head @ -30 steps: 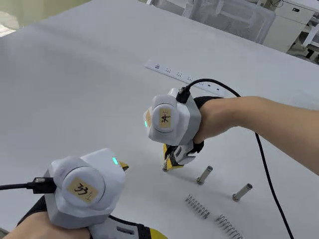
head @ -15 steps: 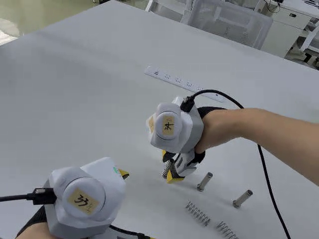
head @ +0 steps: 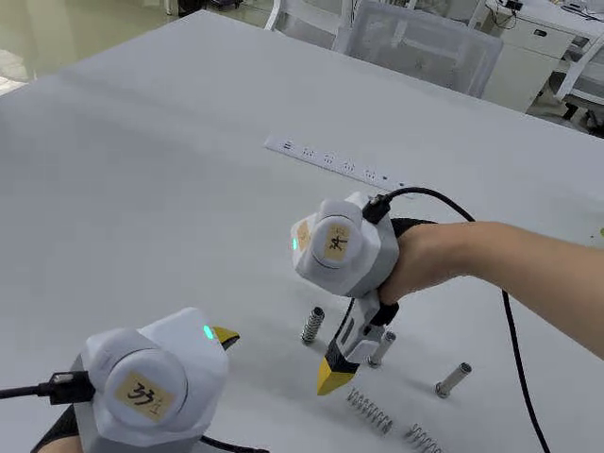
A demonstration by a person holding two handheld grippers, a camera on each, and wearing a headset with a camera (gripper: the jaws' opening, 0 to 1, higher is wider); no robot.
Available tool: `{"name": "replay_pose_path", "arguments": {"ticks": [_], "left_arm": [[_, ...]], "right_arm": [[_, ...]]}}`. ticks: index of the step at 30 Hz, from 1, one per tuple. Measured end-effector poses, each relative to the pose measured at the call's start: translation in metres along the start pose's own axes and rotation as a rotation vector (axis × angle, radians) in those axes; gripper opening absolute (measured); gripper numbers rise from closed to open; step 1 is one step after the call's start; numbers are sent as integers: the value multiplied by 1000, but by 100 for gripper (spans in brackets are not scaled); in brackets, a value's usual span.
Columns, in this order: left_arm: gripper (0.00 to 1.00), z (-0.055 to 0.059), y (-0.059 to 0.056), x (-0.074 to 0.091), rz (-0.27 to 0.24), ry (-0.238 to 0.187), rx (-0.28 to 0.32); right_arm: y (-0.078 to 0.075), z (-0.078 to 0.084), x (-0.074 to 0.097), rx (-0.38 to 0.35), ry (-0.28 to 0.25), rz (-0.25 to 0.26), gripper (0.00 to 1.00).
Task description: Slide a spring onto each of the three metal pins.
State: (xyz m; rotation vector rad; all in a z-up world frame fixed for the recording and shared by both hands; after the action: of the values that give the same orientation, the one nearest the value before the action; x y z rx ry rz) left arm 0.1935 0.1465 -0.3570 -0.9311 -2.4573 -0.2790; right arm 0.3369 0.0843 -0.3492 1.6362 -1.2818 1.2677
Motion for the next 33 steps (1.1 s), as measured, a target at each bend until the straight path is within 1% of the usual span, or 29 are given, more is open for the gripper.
{"name": "replay_pose_path", "arguments": {"ticks": [1, 6, 8, 9, 11, 14, 16, 20, 22, 24, 25, 29, 31, 33], "left_arm": [[92, 0, 0, 0, -1, -2, 1], [91, -2, 2, 1, -4, -17, 8], [91, -3, 3, 2, -7, -31, 9], [90, -5, 4, 3, -9, -43, 12], [90, -6, 4, 3, -12, -53, 19], [90, -7, 5, 3, -13, -59, 23], [89, -7, 4, 3, -6, -61, 27], [89, -6, 1, 2, 10, -54, 12], [89, -6, 0, 2, 16, -54, 9], [89, -6, 0, 2, 24, -53, 5], [89, -6, 0, 2, 28, -53, -2], [88, -6, 1, 1, 40, -53, -13], [87, -7, 1, -1, 49, -54, -22], [87, -7, 2, -3, 62, -57, -32]], "right_arm": [[1, 1, 1, -9, -10, -5, 99], [5, 7, 8, -62, -71, 5, 99], [8, 9, 12, -82, -89, 14, 99], [10, 10, 15, -92, -112, 23, 99], [12, 13, 19, -106, -128, 26, 99], [16, 18, 27, -131, -152, 45, 99], [20, 20, 34, -153, -188, 56, 99], [26, 24, 50, -201, -266, 89, 99], [28, 28, 56, -215, -293, 97, 99], [32, 33, 64, -229, -317, 122, 99], [35, 36, 68, -236, -338, 132, 99], [43, 48, 76, -277, -370, 150, 99], [48, 56, 79, -310, -396, 166, 99], [54, 65, 83, -359, -416, 170, 99]]}}
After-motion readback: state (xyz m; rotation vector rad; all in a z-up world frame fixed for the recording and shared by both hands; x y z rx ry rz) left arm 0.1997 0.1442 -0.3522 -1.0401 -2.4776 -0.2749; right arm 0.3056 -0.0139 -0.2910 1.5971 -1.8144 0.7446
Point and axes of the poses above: the centre of the closed fingertips' face, and the gripper's own axes: x roughly backward along the fingers, y roughly to its left, z roughly out of its underside, the point moved 8 cm from there along x, roughly backward along the fingers, and after that the axes turned 9 degrees about -x, right-handed, at the moved point
